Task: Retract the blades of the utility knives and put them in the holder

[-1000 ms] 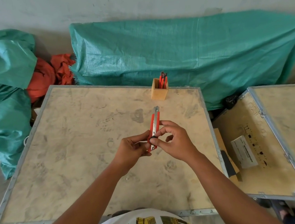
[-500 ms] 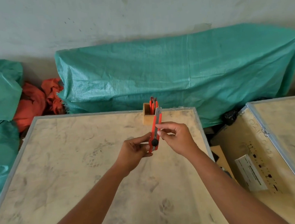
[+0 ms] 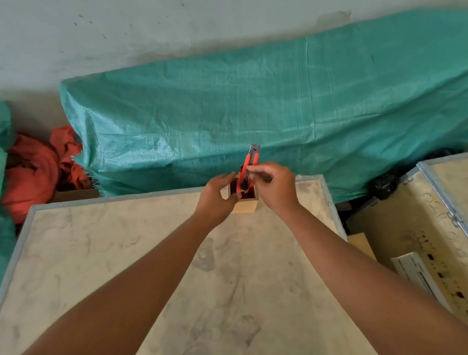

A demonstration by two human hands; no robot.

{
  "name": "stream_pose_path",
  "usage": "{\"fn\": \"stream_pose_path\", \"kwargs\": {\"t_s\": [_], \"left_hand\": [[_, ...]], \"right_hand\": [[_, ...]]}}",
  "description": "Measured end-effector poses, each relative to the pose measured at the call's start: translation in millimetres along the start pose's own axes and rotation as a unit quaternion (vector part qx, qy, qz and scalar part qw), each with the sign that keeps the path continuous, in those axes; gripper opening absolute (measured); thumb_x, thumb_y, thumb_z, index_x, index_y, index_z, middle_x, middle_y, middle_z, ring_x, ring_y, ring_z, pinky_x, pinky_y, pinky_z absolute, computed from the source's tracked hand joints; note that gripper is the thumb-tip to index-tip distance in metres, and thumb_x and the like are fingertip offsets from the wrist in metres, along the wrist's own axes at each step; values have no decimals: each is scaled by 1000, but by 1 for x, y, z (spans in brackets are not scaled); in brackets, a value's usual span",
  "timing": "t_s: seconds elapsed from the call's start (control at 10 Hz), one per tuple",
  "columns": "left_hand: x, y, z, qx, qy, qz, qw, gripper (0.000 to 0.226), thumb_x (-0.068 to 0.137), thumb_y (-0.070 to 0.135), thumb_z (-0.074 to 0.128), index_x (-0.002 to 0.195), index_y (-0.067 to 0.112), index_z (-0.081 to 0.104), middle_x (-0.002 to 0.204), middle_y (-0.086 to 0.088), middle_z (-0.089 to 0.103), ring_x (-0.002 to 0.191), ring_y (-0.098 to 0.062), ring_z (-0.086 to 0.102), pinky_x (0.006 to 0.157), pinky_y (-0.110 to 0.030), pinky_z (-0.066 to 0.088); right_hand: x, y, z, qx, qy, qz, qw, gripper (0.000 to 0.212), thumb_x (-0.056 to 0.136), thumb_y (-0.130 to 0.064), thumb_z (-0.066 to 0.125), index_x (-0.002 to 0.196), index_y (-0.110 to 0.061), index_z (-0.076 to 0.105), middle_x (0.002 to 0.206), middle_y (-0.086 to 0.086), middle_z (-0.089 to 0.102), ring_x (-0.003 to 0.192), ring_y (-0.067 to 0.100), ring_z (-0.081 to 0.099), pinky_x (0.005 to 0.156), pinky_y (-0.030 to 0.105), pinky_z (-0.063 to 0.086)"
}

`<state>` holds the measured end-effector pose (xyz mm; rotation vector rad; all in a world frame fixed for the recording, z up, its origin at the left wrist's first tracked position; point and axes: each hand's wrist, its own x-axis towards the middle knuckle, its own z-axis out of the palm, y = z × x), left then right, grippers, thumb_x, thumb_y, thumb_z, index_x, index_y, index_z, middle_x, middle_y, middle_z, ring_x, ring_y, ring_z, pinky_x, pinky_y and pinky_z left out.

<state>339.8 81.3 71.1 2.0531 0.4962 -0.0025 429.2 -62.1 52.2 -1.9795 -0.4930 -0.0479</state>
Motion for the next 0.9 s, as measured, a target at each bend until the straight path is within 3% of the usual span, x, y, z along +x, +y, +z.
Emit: {"fn": "stream_pose_path", "kwargs": {"t_s": [0.1,0.2,0.3,0.5,0.6,0.7,0.8,0.9], "left_hand": [[11,-7,11,45,-24,-35,998,84,83,19,75,151,11,26,156,-14,34,146,-28,27,113,-37,29],[16,-13,22,30,-31,-48,998,68,85,12,71,144,9,38,134,-14,57,127,-32,52,89,-28,40],[17,-19,27,15,-10,-39,999,52,86,7,67,134,18,51,119,-10,67,113,-28,62,83,-28,43],[15,-23,27,-1,1,-45,999,53,86,7,66,136,21,53,125,-7,67,116,-24,62,94,-32,48],[13,-23,26,-10,0,-47,999,54,84,11,66,134,26,53,119,-3,69,111,-23,65,95,-40,53],[5,-17,25,-17,-1,-38,999,58,83,14,67,138,29,51,115,-1,71,108,-21,65,92,-35,53],[-6,-2,17,-21,10,-25,999,57,87,13,67,140,24,49,123,1,67,107,-17,60,86,-28,46],[-24,8,9,-29,25,-16,999,54,89,17,68,139,23,50,135,-1,61,115,-22,58,93,-36,48]], "right_hand": [[-3,6,14,-18,5,-10,1000,19,84,-2,76,101,-10,80,100,7,79,91,14,73,84,28,60],[-9,13,26,-38,-10,-19,999,22,84,3,74,101,-10,81,100,8,79,92,16,72,86,24,58],[-12,17,31,-58,-41,-14,997,27,83,8,70,102,-8,80,102,11,79,94,20,73,89,24,55],[-16,19,31,-72,-39,-16,996,32,83,11,67,108,-6,78,106,12,79,98,22,73,94,27,55],[-18,21,28,-65,-31,-6,997,33,83,12,68,109,-5,77,107,13,78,97,24,74,91,17,55],[-23,12,17,-55,-27,9,998,33,84,11,68,111,-5,77,108,13,77,94,19,74,85,0,47],[-31,-7,3,-35,-28,-1,999,32,84,8,71,112,-6,77,109,12,77,91,10,71,86,4,52],[-30,-53,-27,3,-5,-17,1000,29,86,-2,75,114,-10,76,111,6,77,93,7,71,89,18,58]]}}
